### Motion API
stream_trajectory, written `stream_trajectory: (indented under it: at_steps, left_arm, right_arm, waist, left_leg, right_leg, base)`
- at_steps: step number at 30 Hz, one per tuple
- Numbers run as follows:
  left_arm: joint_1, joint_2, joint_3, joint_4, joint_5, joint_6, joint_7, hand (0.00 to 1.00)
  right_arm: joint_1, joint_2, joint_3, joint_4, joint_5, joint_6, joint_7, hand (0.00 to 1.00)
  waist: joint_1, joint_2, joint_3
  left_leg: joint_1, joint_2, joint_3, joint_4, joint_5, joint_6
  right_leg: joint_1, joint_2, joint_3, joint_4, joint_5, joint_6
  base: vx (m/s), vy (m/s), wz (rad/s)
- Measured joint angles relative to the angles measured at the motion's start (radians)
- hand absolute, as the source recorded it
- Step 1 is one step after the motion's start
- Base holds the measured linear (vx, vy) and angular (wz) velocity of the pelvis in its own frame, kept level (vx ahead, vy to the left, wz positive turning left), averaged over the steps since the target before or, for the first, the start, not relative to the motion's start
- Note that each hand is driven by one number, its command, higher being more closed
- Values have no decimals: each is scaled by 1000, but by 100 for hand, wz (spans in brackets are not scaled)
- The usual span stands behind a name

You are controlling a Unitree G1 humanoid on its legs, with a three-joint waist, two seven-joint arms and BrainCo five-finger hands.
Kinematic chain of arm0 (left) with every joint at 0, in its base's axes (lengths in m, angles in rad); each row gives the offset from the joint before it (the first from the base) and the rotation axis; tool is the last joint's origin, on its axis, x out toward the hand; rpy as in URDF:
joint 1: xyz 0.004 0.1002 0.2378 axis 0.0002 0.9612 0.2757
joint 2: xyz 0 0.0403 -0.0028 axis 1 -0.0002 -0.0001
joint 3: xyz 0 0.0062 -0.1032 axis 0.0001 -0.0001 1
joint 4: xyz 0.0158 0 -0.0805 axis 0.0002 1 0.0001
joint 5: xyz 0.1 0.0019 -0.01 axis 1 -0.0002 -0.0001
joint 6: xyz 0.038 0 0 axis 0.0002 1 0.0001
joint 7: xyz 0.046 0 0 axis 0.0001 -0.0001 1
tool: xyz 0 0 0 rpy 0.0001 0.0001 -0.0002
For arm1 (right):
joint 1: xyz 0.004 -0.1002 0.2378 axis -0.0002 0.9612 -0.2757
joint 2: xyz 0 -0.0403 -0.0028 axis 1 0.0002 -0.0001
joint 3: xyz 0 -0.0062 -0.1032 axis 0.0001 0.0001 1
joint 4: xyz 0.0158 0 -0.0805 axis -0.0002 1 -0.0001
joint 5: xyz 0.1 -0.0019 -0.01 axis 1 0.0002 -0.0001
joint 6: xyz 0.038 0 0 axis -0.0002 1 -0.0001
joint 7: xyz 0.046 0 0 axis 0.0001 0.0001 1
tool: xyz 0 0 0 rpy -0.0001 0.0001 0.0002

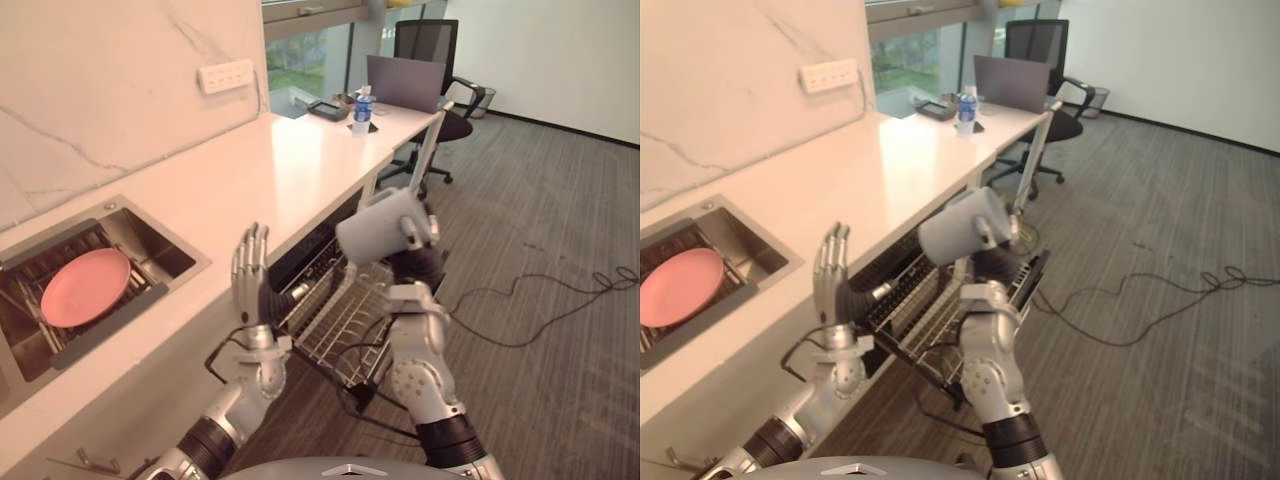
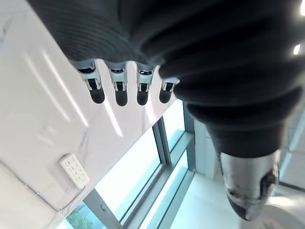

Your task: Walk over to the sink, pick up the cup, carry it to the dishwasher, place the cup inside the dishwasher, then close the dishwasher door

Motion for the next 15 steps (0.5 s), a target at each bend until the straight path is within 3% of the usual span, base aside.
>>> stream_trajectory:
  at_steps: [1, 4, 6, 7, 8, 9, 10, 11, 12, 13, 14, 15]
  left_arm:
    - [1, -1, 8, -8, -18, -14, -26, 0]
    - [21, 0, 25, -37, -138, -94, -217, 0]
    - [61, 4, 25, -66, -271, -163, -404, 0]
    - [96, 6, 12, -98, -365, -202, -544, 0]
    - [113, 9, 2, -114, -413, -212, -612, 0]
    - [142, 19, -28, -143, -511, -217, -737, 0]
    - [166, 30, -57, -167, -615, -217, -873, 0]
    - [175, 33, -71, -175, -661, -214, -932, 0]
    - [192, 34, -88, -195, -752, -189, -1034, 0]
    - [205, 34, -93, -219, -884, -121, -1118, 0]
    - [206, 34, -92, -221, -909, -104, -1128, 0]
    - [212, 35, -82, -223, -998, -37, -1164, 0]
  right_arm:
    - [3, -1, -22, 0, -8, -3, 1, 100]
    - [13, -8, -144, 0, -37, -9, 1, 100]
    - [13, -33, -242, 0, -37, -9, 4, 100]
    - [13, -53, -303, 0, -38, -9, 7, 100]
    - [13, -64, -328, 0, -38, -8, 9, 100]
    - [13, -87, -375, 5, -41, -7, 18, 100]
    - [12, -112, -410, 20, -62, -4, 27, 100]
    - [12, -126, -420, 34, -74, -2, 34, 100]
    - [10, -153, -432, 70, -79, 11, 49, 100]
    - [9, -176, -444, 122, -96, 43, 63, 100]
    - [10, -178, -449, 130, -97, 51, 66, 100]
    - [10, -190, -453, 171, -102, 84, 84, 100]
  waist:
    - [0, 0, 1]
    - [2, 3, 6]
    - [3, 6, 8]
    - [3, 8, 9]
    - [3, 9, 10]
    - [4, 9, 10]
    - [3, 9, 10]
    - [2, 9, 10]
    - [1, 9, 10]
    - [0, 7, 11]
    - [0, 5, 13]
    - [0, 4, 15]
  left_leg:
    - [0, 0, 0, 0, 0, 0]
    - [-4, 0, 1, -5, -8, -6]
    - [-4, 0, 1, -6, -12, -6]
    - [-5, 0, 1, -5, -13, -5]
    - [-5, 0, 1, -5, -13, -5]
    - [-5, 0, 1, -4, -13, -3]
    - [-6, 0, 1, 0, -13, -4]
    - [-6, 0, 0, 0, -13, -4]
    - [-6, 0, -1, 0, -14, -5]
    - [-7, 0, -9, 0, -14, -5]
    - [-8, 0, -12, 0, -14, -5]
    - [-9, -1, -25, 0, -14, -5]
  right_leg:
    - [0, 0, 0, 0, 0, 0]
    - [1, 0, 0, -2, -3, 2]
    - [1, 0, 0, -1, -6, 5]
    - [1, -1, 0, 1, -7, 8]
    - [1, -1, -1, 1, -8, 10]
    - [1, -1, -2, 2, -9, 13]
    - [1, -2, -4, 2, -8, 13]
    - [2, -2, -5, 2, -8, 12]
    - [4, -3, -8, 2, -7, 11]
    - [8, -4, -17, 2, -8, 12]
    - [9, -4, -20, 2, -8, 12]
    - [16, -6, -31, 2, -11, 13]
  base:
    - [0, 0, 0]
    - [0, 0, 0]
    - [0, 0, 0]
    - [33, 8, 1]
    - [49, 12, 2]
    - [72, 16, 2]
    - [73, 16, 2]
    - [67, 15, 3]
    - [27, 6, 9]
    - [15, 4, 11]
    - [2, -2, 22]
    - [0, -1, 20]
